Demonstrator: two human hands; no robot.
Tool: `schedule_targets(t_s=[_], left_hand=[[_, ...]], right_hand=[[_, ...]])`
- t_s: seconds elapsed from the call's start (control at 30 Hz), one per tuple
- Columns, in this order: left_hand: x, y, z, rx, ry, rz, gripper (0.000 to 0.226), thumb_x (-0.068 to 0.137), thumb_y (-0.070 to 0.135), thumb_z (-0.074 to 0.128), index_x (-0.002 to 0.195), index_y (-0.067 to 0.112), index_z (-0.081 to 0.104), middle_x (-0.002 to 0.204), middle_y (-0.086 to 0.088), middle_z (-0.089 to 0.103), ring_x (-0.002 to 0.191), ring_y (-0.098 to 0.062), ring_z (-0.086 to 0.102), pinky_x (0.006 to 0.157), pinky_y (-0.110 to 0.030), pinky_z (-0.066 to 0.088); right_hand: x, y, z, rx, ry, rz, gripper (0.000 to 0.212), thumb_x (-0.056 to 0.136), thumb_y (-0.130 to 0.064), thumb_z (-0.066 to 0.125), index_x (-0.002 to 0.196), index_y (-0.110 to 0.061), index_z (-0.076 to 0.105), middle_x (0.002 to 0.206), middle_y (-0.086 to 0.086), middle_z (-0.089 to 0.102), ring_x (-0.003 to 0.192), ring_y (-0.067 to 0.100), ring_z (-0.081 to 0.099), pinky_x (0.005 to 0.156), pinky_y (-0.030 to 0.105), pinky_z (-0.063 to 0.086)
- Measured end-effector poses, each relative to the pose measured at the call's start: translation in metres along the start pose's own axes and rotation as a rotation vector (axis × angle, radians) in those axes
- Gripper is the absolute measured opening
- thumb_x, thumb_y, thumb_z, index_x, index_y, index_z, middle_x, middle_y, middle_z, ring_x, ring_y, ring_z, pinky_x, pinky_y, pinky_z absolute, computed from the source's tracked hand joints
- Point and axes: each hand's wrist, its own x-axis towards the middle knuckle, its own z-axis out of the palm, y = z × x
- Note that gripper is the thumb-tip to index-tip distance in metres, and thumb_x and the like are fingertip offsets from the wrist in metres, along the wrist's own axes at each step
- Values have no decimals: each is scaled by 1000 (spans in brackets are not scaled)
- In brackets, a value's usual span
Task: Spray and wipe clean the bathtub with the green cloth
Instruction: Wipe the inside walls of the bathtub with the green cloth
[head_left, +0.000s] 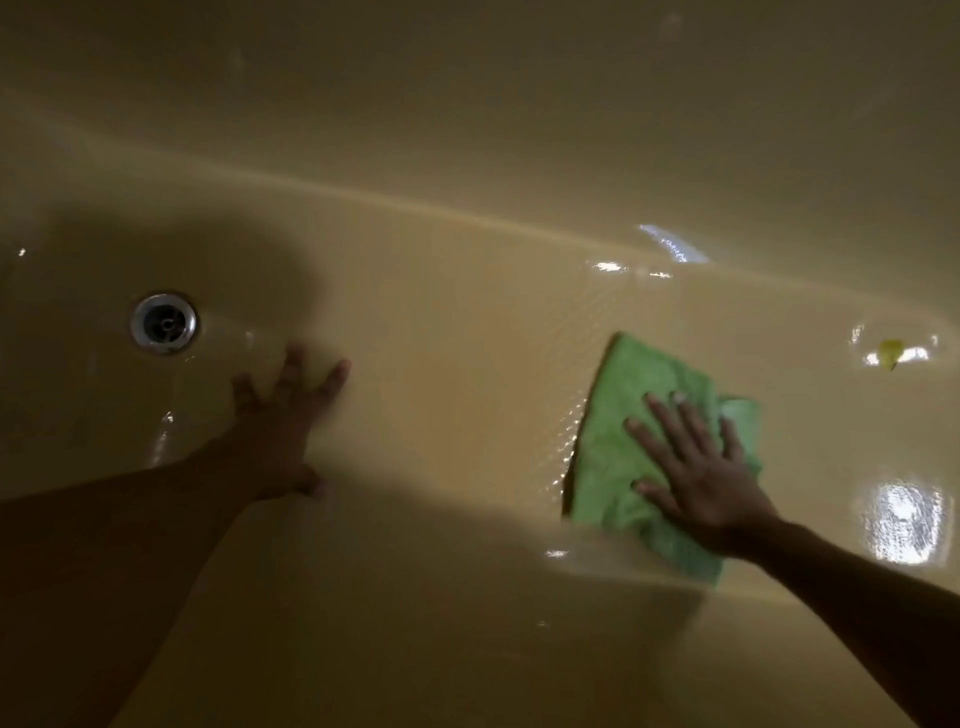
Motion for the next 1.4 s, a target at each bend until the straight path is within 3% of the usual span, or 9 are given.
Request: schedule_targets(t_s=[0.17, 0.3, 0.5, 0.63, 0.73, 0.83, 0.93, 1.17, 1.4], left_hand=[[3, -2, -8, -121, -5, 15, 158, 59, 58, 93, 133, 58, -47, 140, -2, -64, 149, -59, -18, 117, -77, 6], [8, -14, -3, -183, 42, 40, 159, 52, 54, 97, 137, 68, -37, 128, 18, -71, 151, -56, -20, 107, -86, 19], [-6, -7, -12, -264, 60, -1, 142, 67, 39, 95, 148, 67, -18, 155, 22, -47, 151, -54, -20, 109, -80, 27], [-13, -19, -14, -274, 60, 62, 133, 74, 33, 92, 159, 54, -7, 164, 19, -35, 154, -48, -18, 118, -71, 23], [-19, -41, -18, -206, 20, 110, 125, 80, 21, 88, 163, 42, -4, 167, 13, -30, 156, -42, -14, 125, -52, 18], [-28, -68, -17, -156, -23, 95, 126, 79, 14, 85, 162, 45, -4, 166, 16, -32, 158, -39, -9, 120, -49, 33], [-40, -87, -9, -84, -109, 23, 133, 78, 25, 87, 160, 44, -15, 164, 8, -37, 156, -44, -10, 124, -54, 23], [-50, -113, 6, -71, -128, -40, 139, 77, 50, 85, 156, 36, -29, 162, -16, -39, 155, -42, -19, 127, -56, -5], [-39, -121, 8, -232, -124, -31, 152, 63, 51, 94, 132, 68, -41, 143, 3, -59, 146, -53, -30, 118, -76, 9]], right_hand=[[69, 6, -31, 184, 149, 480, 77, 94, -77, 10, 159, -42, -11, 168, -6, -26, 155, 25, -22, 117, 72, -2], [137, -38, -64, 207, 229, 531, 76, 98, -75, 10, 157, -39, -21, 166, 4, -30, 153, 33, -25, 114, 76, -5], [178, -127, -80, 171, 216, 393, 72, 103, -63, 21, 162, -24, 12, 170, 14, -6, 156, 36, -11, 117, 67, -6], [163, -178, -63, 90, 305, 34, 55, 102, -52, 37, 135, -11, 54, 146, 23, 45, 143, 42, 32, 112, 66, 19], [132, -201, -36, 32, 293, -192, 50, 100, -52, 41, 125, -13, 60, 135, 17, 54, 133, 39, 43, 107, 61, 30], [100, -191, -21, -6, 184, -288, 54, 103, -58, 35, 141, -23, 51, 150, 9, 45, 144, 32, 32, 115, 58, 24], [83, -156, -23, -101, 93, -348, 67, 103, -68, 26, 161, -32, 25, 170, 2, 15, 157, 27, 9, 123, 60, 12], [133, -136, -52, 25, 140, 118, 79, 96, -76, 19, 162, -39, -3, 170, -2, -18, 156, 29, -18, 119, 70, -1], [240, -222, -99, 43, 238, 206, 75, 99, -74, 10, 160, -37, -16, 166, 7, -30, 152, 35, -27, 115, 74, -9]])
